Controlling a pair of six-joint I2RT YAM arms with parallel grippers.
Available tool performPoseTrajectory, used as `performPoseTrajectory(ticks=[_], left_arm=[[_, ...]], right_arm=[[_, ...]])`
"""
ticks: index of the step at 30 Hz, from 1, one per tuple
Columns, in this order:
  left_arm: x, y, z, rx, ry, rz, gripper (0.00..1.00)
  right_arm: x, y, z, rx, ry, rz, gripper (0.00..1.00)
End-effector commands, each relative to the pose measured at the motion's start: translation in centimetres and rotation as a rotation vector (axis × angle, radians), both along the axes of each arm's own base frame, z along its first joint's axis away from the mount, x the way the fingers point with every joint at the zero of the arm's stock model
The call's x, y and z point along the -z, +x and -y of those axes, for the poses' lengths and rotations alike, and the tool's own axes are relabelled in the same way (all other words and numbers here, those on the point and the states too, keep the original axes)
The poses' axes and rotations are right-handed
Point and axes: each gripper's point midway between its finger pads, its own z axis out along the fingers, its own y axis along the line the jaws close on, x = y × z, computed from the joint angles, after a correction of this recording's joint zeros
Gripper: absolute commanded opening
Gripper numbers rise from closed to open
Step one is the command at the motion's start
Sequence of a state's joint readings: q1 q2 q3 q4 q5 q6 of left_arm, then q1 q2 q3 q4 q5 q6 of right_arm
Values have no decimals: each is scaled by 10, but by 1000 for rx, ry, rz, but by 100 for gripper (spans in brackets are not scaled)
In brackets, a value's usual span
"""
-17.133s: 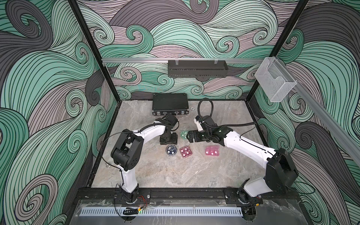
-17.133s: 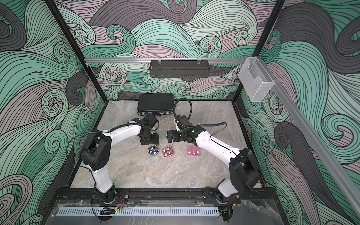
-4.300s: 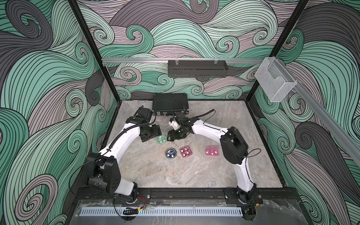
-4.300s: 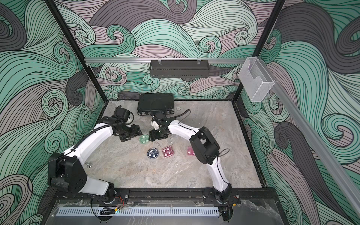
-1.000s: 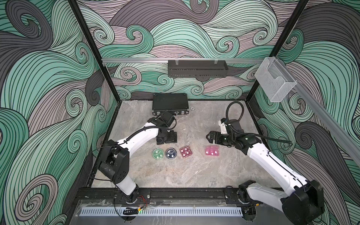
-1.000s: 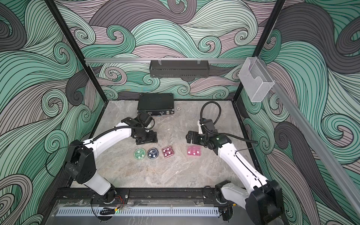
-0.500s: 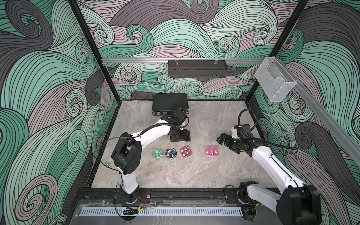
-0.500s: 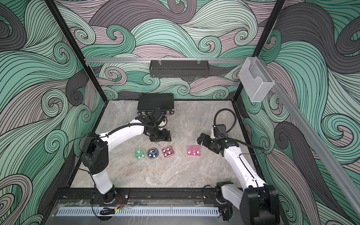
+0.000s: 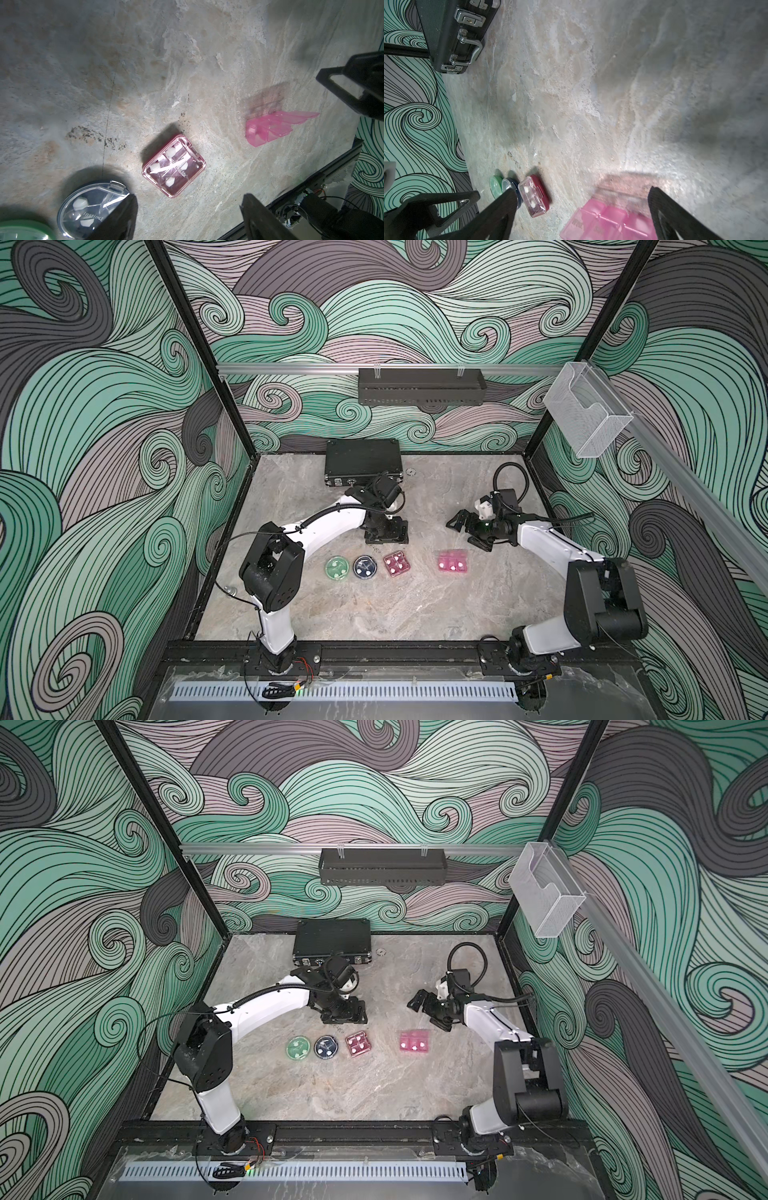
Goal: Close pillboxes
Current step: Adjust the pillbox at the center of the board.
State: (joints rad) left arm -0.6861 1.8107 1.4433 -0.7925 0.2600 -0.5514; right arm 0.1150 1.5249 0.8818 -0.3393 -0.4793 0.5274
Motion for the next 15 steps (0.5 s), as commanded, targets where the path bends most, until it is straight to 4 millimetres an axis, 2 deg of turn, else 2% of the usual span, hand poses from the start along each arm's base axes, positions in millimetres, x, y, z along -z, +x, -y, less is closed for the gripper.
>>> performPoseTrajectory(ticks=[1, 5, 15], left_arm=[[-10, -5, 1, 11, -10, 10, 80], [-10, -5, -2, 14, -1, 14, 80], [-7, -8, -3, 15, -1, 11, 80]], right_arm=[[2, 6, -11, -50, 9, 13, 100], [13, 1, -18, -76, 13, -14, 100], [27, -27, -27, -122, 3, -53, 100]])
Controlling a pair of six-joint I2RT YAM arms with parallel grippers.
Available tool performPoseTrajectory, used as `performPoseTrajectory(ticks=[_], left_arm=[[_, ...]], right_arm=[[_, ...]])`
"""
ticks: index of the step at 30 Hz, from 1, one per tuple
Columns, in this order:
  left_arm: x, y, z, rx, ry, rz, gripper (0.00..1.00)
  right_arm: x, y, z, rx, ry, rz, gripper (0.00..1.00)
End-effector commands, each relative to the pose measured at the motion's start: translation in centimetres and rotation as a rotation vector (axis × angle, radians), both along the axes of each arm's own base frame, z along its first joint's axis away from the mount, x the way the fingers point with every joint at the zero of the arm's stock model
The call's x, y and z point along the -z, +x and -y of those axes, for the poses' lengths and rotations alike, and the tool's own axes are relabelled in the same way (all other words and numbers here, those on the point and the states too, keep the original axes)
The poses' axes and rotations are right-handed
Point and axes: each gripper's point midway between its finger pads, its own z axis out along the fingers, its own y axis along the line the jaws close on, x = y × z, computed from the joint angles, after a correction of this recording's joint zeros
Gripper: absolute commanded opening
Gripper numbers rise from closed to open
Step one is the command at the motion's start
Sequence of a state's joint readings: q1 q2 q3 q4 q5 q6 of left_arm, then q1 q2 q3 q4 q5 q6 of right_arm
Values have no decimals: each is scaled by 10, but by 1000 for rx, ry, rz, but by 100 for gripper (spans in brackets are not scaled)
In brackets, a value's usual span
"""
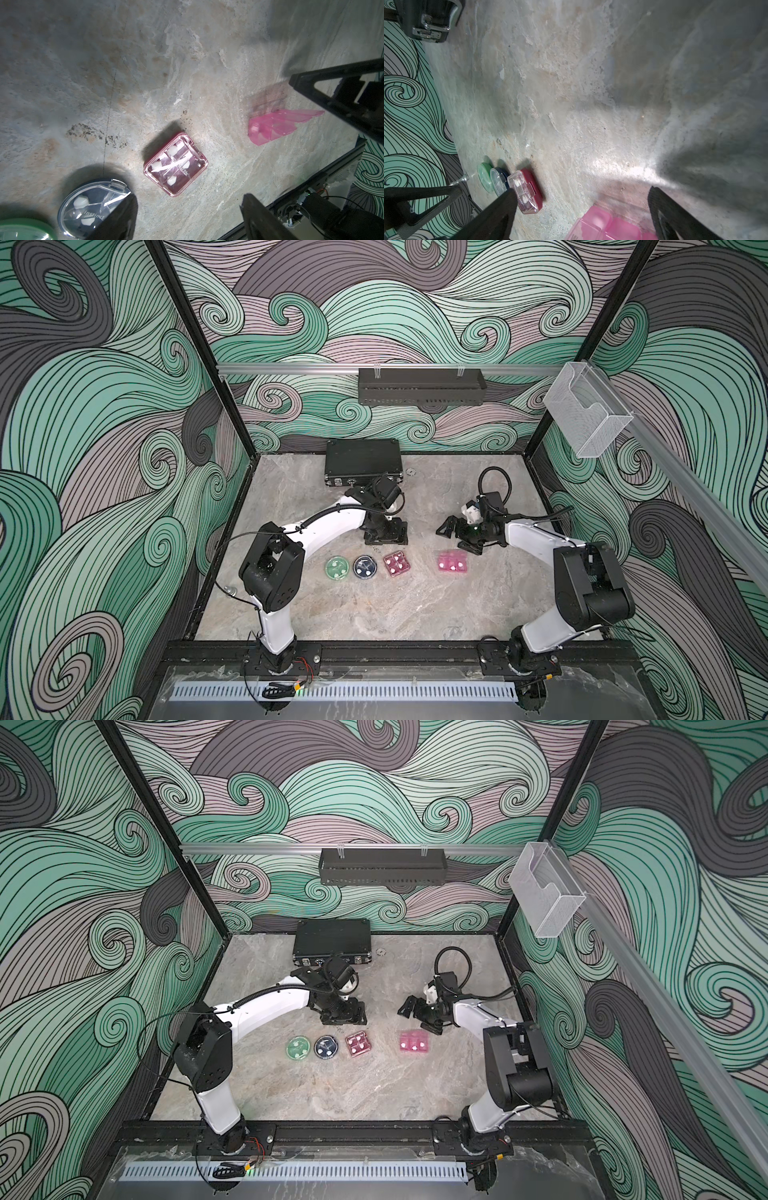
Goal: Close pillboxes
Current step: Adjust the pillbox at the center of the board.
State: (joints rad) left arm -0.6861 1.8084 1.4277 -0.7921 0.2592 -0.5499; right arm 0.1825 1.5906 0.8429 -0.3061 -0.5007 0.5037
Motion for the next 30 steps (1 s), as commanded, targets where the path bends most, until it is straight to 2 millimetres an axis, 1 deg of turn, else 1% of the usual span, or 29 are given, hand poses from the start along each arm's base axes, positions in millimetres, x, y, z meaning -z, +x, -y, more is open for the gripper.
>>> performPoseTrajectory(ticks=[1, 13, 18, 22, 26, 30], left_arm=[[-12, -5, 0, 15, -12, 21, 80], [-7, -6, 0, 13, -20, 15, 80], [-4, -8, 0, 12, -23, 8, 80], [-4, -9, 0, 13, -25, 8, 80], [-3, -9, 0, 15, -24, 5, 80], [-3, -10, 1, 12, -33, 1, 80]], right_arm=[[-2, -11, -4, -29, 2, 7, 100], [-3, -46, -8, -4, -20, 5, 100], [1, -66, -7, 3, -35, -10, 100], [0, -82, -9, 5, -27, -16, 100], [-2, -95, -17, 5, 7, -15, 100], [-3, -101, -25, 5, 17, -15, 100]])
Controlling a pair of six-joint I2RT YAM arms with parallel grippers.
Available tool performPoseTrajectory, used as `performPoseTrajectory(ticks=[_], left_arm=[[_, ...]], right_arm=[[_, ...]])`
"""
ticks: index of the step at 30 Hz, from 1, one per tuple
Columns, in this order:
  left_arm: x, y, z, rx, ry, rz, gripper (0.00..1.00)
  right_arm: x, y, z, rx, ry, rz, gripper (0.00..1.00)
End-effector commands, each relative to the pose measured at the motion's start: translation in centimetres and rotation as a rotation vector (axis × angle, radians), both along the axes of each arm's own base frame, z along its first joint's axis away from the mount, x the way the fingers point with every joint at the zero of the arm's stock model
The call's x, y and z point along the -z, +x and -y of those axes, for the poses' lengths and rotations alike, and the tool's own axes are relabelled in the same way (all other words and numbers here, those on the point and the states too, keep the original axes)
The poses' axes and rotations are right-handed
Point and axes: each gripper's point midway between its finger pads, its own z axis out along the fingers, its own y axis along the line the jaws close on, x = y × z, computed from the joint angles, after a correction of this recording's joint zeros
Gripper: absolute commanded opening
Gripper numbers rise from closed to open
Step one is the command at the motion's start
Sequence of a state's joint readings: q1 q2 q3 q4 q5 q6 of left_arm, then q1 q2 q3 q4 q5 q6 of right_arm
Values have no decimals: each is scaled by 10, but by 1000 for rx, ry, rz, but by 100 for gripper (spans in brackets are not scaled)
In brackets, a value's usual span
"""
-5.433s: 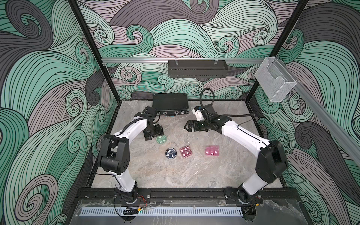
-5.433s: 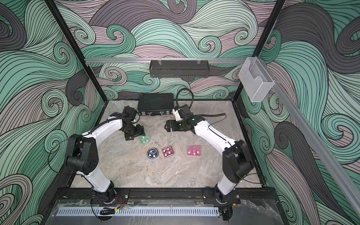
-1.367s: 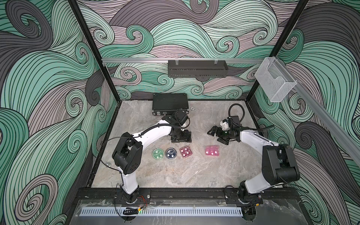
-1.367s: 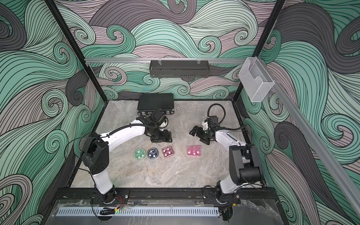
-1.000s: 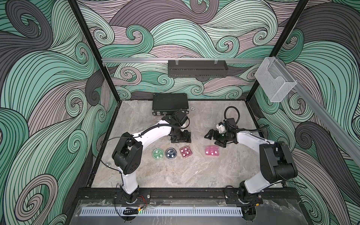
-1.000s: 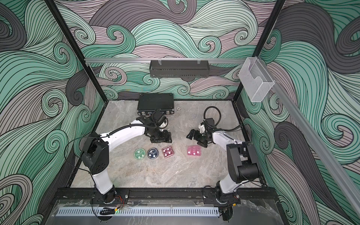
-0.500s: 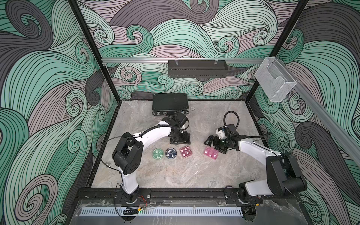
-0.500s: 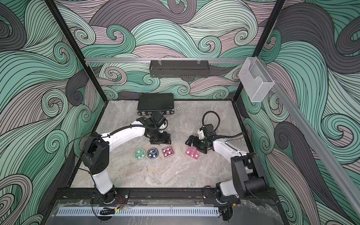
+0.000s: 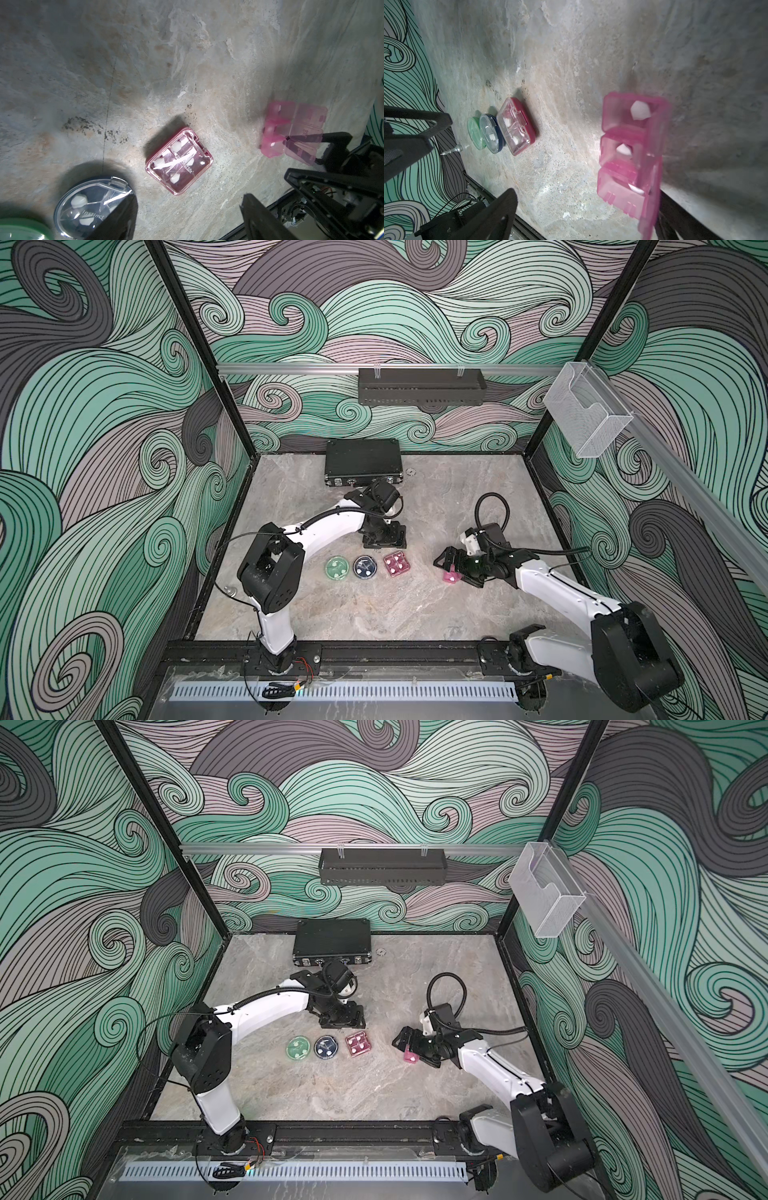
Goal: Close pillboxes
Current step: Adjust the pillbox at the center of the board.
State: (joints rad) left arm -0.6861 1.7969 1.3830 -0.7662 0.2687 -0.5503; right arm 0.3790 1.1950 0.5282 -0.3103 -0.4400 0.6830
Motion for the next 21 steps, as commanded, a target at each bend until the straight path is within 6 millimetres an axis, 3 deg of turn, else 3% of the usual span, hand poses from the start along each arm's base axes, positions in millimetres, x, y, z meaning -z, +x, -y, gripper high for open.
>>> performPoseTrajectory(ticks=[1, 7, 15, 21], left_arm=[[-11, -4, 4, 7, -35, 12, 80], [-12, -8, 8, 2, -65, -2, 80], [-18, -10, 26, 7, -159, -30, 80], [-21, -7, 38, 11, -203, -43, 79]], right_arm=[[0, -1, -4, 30, 4, -3, 100], [-4, 0, -4, 13, -33, 12, 100], [-18, 0, 20, 30, -142, 75, 100], [-21, 15, 32, 74, -127, 91, 100]])
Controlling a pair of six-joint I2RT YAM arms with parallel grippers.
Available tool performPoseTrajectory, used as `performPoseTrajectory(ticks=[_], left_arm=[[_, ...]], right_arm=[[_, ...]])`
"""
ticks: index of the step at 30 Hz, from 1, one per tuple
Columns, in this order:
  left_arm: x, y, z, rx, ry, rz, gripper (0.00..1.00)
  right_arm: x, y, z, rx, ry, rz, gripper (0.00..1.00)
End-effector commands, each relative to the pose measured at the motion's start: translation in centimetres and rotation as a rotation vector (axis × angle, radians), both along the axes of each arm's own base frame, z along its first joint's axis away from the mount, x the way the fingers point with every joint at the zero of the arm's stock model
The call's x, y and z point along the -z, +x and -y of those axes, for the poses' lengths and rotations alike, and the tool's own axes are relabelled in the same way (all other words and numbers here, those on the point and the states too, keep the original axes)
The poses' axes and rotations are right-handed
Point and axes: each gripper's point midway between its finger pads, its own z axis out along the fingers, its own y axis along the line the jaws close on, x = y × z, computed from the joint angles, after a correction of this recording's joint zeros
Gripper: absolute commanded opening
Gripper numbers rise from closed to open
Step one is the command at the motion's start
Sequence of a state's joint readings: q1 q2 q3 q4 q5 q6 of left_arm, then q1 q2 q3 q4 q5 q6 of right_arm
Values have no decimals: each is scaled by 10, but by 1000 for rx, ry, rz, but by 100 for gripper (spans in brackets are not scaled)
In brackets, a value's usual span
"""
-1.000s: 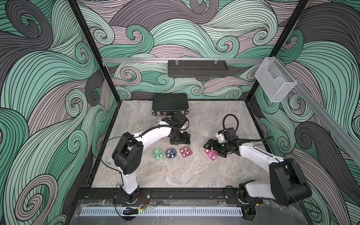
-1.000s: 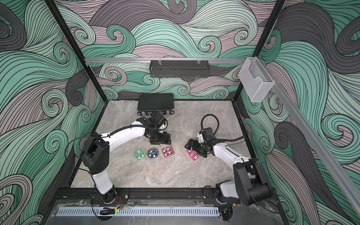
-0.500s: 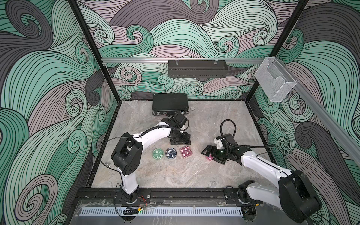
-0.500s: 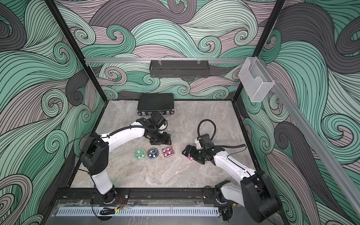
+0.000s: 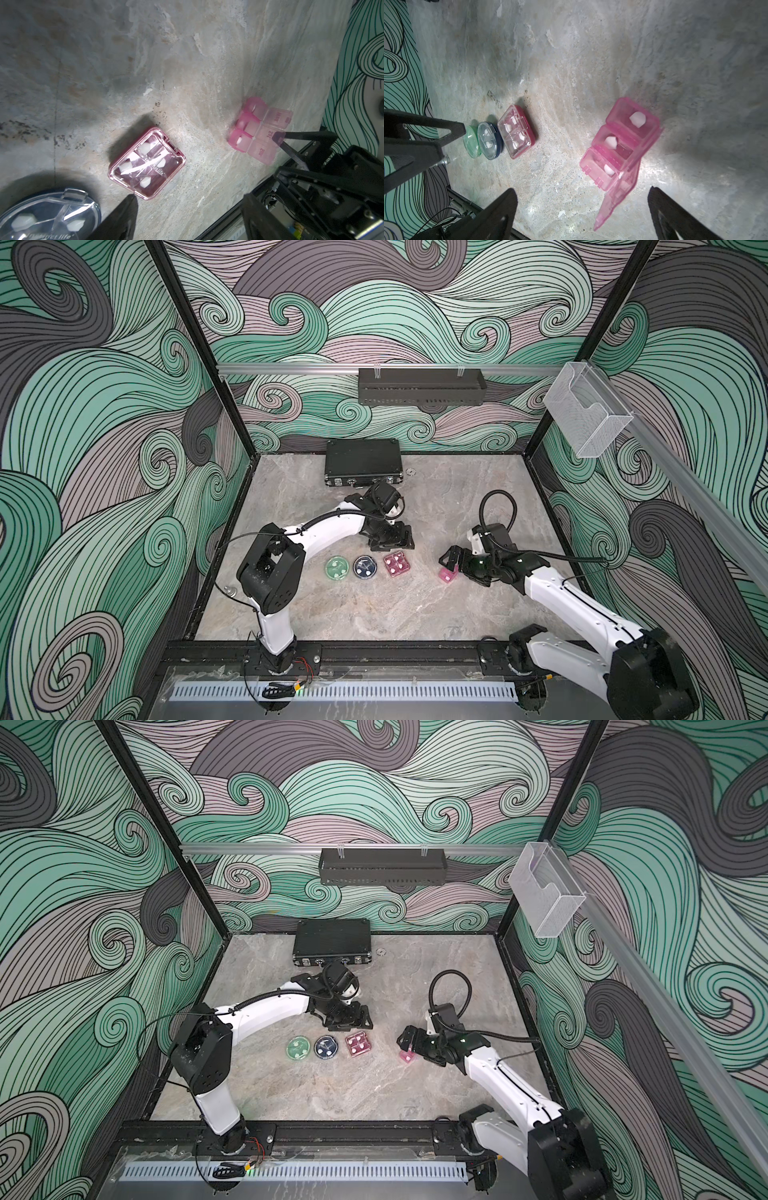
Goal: Close pillboxes
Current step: Adjust the pillbox at the center of the board.
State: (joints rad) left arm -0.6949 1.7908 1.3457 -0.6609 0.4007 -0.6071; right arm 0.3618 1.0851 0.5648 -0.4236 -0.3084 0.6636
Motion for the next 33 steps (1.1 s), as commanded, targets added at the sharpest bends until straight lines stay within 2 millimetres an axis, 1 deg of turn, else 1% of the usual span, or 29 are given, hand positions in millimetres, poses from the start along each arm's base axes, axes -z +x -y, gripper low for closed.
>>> performPoseTrajectory(ticks=[1, 7, 11, 17, 22, 24, 27, 30, 33], left_arm=[[-16, 1, 12, 8, -58, 8, 79], [-19, 1, 7, 10, -31, 23, 79], [-22, 0, 2, 10, -12, 36, 79], [-22, 0, -2, 7, 1, 45, 79], [-23, 1, 0, 7, -5, 44, 80], [-24, 2, 2, 6, -12, 39, 79], [-24, 2, 5, -17, -29, 18, 79], [-26, 1, 17, -54, -95, -27, 79], [-30, 4, 30, -92, -139, -55, 79]], right_arm=[[-2, 12, 6, 6, -23, 7, 100], [4, 34, -5, -2, 25, -1, 100], [9, 42, -17, -17, 74, -21, 100], [10, 49, -25, -32, 100, -30, 100], [7, 51, -33, -51, 114, -30, 100], [6, 50, -36, -61, 112, -33, 100], [4, 48, -32, -64, 93, -30, 100], [0, 44, -27, -65, 70, -21, 100], [-9, 40, -19, -53, 56, 5, 100]])
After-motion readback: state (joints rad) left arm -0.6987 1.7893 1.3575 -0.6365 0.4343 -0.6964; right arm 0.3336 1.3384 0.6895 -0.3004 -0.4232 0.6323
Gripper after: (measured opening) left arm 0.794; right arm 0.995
